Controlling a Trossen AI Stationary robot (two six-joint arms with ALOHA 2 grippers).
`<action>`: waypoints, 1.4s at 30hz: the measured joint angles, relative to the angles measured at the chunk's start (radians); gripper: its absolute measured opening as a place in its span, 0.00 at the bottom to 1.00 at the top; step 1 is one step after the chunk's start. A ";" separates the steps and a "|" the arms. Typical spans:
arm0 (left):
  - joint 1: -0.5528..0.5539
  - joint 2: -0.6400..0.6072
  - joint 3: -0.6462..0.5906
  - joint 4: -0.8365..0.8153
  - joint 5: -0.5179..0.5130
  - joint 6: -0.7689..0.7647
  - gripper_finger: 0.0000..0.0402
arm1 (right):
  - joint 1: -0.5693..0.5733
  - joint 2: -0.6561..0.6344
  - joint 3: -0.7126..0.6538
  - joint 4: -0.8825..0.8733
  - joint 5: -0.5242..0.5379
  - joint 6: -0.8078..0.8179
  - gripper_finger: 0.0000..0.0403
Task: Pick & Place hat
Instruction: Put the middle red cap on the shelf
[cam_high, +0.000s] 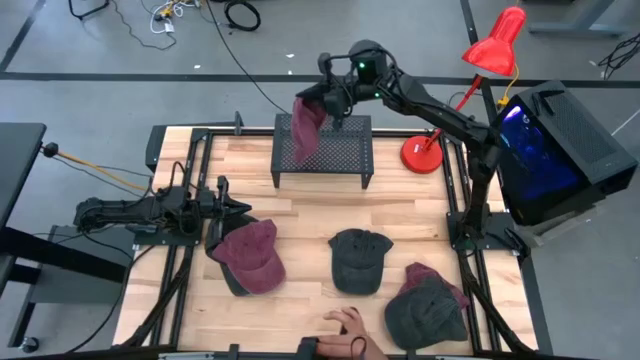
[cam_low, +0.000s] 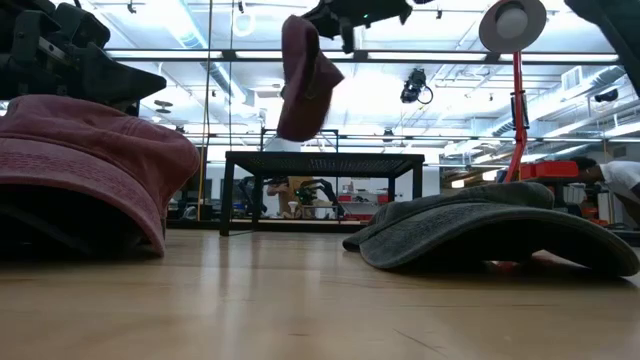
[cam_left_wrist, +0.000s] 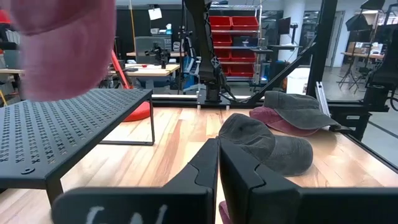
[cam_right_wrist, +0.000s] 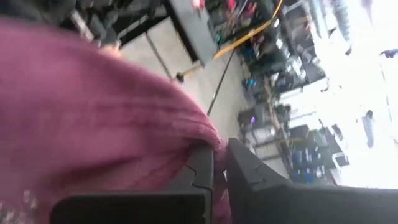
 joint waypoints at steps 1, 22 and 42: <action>0.000 0.000 0.000 0.000 0.000 0.000 0.05 | 0.000 0.009 0.000 0.021 -0.021 0.013 0.03; 0.000 0.000 0.000 0.000 0.000 0.000 0.05 | -0.014 0.127 0.001 0.202 -0.098 0.078 0.03; 0.000 0.000 0.000 0.000 0.000 0.000 0.05 | -0.015 0.162 -0.012 0.312 -0.100 0.150 0.03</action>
